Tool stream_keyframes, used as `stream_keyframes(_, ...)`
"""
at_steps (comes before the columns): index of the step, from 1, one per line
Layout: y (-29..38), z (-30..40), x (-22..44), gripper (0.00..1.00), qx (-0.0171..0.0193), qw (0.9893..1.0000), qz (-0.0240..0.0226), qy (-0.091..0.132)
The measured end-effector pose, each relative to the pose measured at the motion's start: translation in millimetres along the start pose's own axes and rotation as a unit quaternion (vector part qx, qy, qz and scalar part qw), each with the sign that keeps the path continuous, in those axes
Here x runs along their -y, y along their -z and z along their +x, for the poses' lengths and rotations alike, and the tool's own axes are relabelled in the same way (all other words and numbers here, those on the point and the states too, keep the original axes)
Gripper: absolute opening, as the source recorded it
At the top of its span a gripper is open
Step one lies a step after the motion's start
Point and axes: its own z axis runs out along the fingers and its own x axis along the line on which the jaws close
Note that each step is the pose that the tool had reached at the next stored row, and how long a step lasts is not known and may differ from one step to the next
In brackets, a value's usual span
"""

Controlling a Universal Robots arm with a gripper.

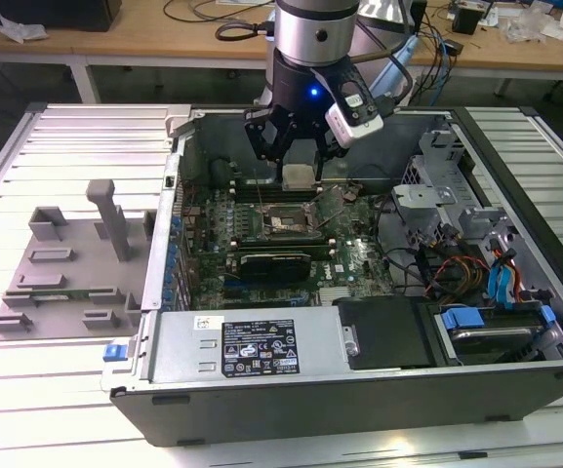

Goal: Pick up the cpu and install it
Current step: 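Place the cpu into insertion slot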

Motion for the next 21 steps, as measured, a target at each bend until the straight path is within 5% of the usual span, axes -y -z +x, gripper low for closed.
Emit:
stream_keyframes(3,0.0,0.0,0.0,0.55,0.0001,1.0000,0.0000,-0.002)
stream_keyframes(7,-0.1,0.0,0.0,0.55,0.0026,0.9991,0.0007,-0.042)
stream_keyframes(10,-0.2,0.0,0.0,0.55,0.0061,0.9953,0.0018,-0.097)
stream_keyframes(15,-0.4,0.0,0.0,0.55,0.0094,0.9888,0.0027,-0.149)
stream_keyframes(16,-0.5,0.0,0.0,0.55,0.0108,0.9851,0.0031,-0.171)
stream_keyframes(17,-0.6,0.0,0.0,0.55,0.0117,0.9827,0.0033,-0.185)
stream_keyframes(18,-0.7,0.0,0.0,0.55,0.0132,0.9778,0.0037,-0.209)
stream_keyframes(20,-0.9,0.0,0.1,0.55,0.0150,0.9713,0.0043,-0.237)
stream_keyframes(21,-0.9,0.0,0.1,0.55,0.0163,0.9656,0.0047,-0.259)
